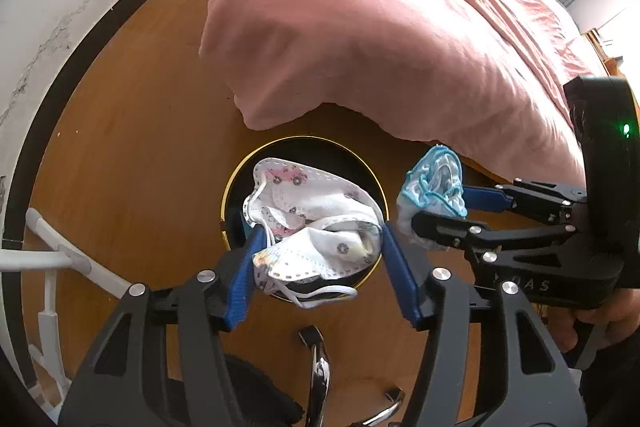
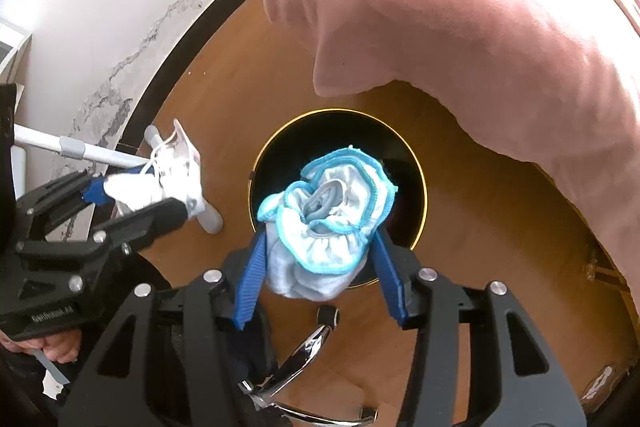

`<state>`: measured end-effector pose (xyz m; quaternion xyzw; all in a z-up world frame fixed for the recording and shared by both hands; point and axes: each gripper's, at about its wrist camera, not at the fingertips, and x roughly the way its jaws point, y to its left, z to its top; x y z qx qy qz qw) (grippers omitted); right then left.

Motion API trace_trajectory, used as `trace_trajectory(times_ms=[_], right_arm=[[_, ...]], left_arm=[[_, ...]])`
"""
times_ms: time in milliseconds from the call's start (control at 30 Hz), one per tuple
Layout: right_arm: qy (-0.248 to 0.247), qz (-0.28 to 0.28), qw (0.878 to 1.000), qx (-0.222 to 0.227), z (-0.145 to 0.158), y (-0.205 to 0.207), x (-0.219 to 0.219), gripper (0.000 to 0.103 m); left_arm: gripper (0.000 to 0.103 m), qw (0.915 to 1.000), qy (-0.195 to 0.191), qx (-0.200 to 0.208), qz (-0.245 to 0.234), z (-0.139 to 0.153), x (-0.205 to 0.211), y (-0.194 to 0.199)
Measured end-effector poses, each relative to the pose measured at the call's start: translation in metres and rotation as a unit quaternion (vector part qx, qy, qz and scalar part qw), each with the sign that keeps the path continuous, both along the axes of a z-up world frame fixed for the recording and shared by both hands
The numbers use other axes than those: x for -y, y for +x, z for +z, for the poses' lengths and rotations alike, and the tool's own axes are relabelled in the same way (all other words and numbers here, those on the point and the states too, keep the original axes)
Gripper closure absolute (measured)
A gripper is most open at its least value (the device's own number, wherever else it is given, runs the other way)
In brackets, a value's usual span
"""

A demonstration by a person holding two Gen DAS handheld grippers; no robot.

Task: Collect trash
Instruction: 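Carry the mask and sock over the black bin and open both tools, then move both open tools back to the desk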

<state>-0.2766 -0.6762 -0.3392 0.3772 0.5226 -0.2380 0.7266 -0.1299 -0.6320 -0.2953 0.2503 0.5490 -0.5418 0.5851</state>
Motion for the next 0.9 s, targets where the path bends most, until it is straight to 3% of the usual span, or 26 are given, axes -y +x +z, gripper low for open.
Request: trace_trajectory(times_ms=[100,233,567,733,900], right_arm=[[-0.005,0.004,1.0,-0.003,0.003,0.001,-0.001,0.049],[-0.018,-0.003,1.0,0.005,0.015,0.0,-0.001,0.029],[-0.036,-0.003,0.999,0.01,0.05,-0.002,-0.003,0.028],[-0.072,0.006,0.997,0.026,0.102,0.0,-0.012,0.026],[-0.118,0.045,0.99,0.069,0.175,0.027,-0.036,0.024]], left_arm=[[0.042,1.0,-0.004,0.003,-0.002,0.002,-0.001,-0.002],[0.022,0.9998,-0.018,0.011,0.002,0.009,-0.005,-0.002],[0.016,0.999,-0.035,0.025,0.008,0.04,-0.019,-0.003],[0.014,0.997,-0.061,0.046,-0.012,0.095,-0.034,-0.01],[0.012,0.9884,-0.111,0.103,-0.017,0.181,-0.082,-0.003]])
